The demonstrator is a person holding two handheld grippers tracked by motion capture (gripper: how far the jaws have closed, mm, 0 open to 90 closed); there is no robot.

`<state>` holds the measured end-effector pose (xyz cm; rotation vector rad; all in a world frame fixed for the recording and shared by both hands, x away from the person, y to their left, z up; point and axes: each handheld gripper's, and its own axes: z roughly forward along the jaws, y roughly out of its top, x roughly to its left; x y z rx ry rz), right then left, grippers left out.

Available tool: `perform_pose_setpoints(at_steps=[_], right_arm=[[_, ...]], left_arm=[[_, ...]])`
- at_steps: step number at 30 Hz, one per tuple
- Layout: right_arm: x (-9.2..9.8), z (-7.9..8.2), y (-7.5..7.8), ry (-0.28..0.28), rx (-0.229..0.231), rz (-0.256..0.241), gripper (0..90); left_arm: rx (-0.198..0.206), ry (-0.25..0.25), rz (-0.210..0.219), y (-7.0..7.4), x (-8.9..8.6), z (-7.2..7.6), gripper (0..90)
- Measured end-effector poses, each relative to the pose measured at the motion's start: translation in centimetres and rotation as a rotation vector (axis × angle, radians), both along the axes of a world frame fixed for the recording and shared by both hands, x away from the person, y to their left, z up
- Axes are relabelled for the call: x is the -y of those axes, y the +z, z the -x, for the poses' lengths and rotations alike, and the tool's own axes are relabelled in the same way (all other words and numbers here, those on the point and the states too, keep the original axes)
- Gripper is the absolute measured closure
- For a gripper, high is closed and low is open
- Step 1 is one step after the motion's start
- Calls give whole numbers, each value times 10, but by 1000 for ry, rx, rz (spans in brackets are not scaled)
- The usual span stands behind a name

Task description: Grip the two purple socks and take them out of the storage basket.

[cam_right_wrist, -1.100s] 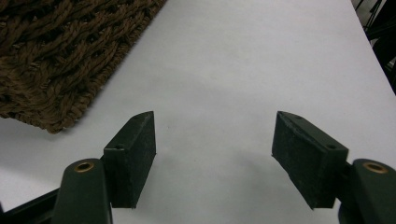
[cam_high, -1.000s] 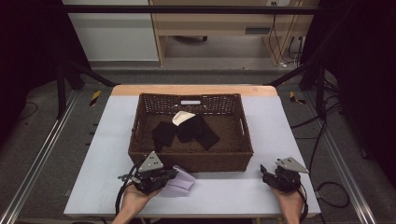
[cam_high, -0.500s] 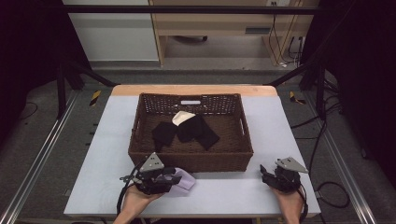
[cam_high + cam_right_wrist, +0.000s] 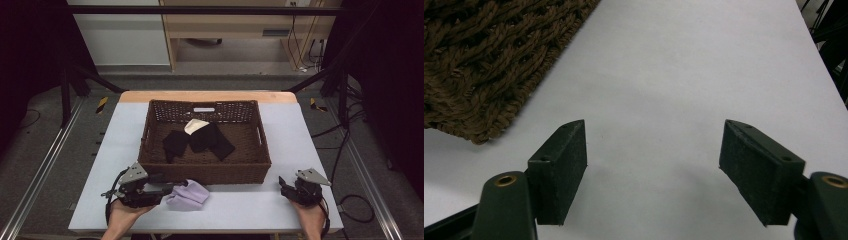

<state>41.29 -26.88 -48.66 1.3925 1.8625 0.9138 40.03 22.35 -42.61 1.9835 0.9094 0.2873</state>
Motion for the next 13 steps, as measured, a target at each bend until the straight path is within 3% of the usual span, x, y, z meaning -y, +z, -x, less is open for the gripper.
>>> perform_pose_setpoints(at_steps=[6, 13], right_arm=[[1, 0, 0, -5, 2, -11, 257], [2, 1, 0, -7, 7, -17, 253]], left_arm=[[31, 79, -11, -2, -23, 6, 336], [67, 178, 40, 2, -49, 8, 310]])
